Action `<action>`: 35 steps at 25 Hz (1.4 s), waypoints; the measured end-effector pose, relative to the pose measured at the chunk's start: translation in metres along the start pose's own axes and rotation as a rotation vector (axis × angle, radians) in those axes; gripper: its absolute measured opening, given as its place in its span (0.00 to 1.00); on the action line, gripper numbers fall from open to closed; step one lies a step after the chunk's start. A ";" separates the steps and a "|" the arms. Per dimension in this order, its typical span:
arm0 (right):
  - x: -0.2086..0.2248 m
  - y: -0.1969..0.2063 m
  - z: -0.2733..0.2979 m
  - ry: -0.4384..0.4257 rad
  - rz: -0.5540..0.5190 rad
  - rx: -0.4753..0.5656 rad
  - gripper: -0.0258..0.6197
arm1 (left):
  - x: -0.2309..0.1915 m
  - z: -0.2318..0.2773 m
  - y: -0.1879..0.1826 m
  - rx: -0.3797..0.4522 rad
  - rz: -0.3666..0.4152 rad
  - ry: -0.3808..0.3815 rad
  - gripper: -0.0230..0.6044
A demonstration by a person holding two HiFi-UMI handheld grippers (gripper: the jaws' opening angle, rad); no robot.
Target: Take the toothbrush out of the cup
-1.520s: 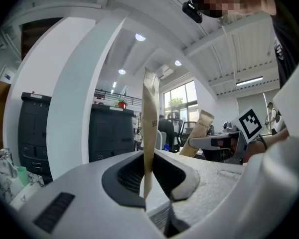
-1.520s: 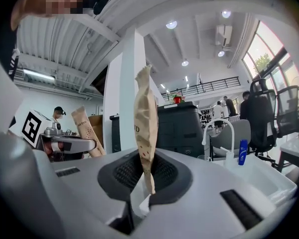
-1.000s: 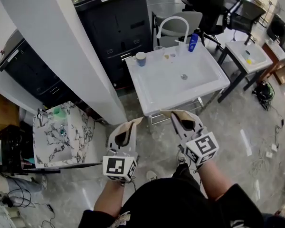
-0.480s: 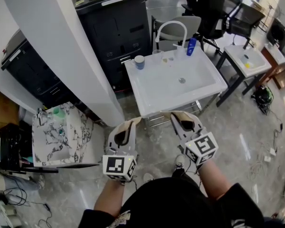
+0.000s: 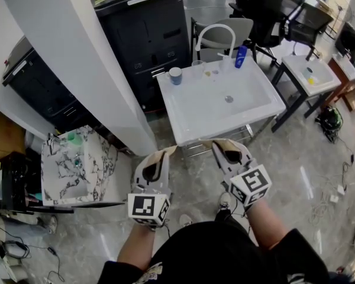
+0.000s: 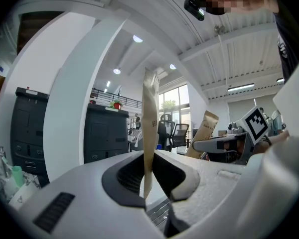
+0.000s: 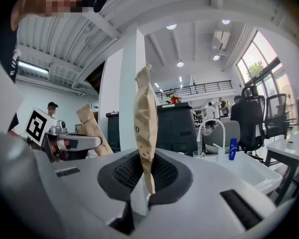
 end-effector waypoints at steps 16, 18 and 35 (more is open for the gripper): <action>-0.009 0.002 0.006 -0.019 -0.002 -0.017 0.08 | -0.006 -0.010 0.001 0.001 -0.004 -0.011 0.11; -0.009 0.002 0.005 -0.017 -0.001 -0.013 0.08 | -0.006 -0.011 0.002 0.003 -0.005 -0.013 0.11; -0.008 0.001 0.005 -0.011 0.004 -0.011 0.08 | -0.006 -0.012 0.001 0.000 -0.007 -0.021 0.11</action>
Point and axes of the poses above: the fingertips, and each gripper's own axes: z forward along the fingers, x to its right, y out of its underside, the point moved 8 cm from there along -z, backward along the fingers, and after that the axes turned 1 degree about -y, right-handed, at the moved point
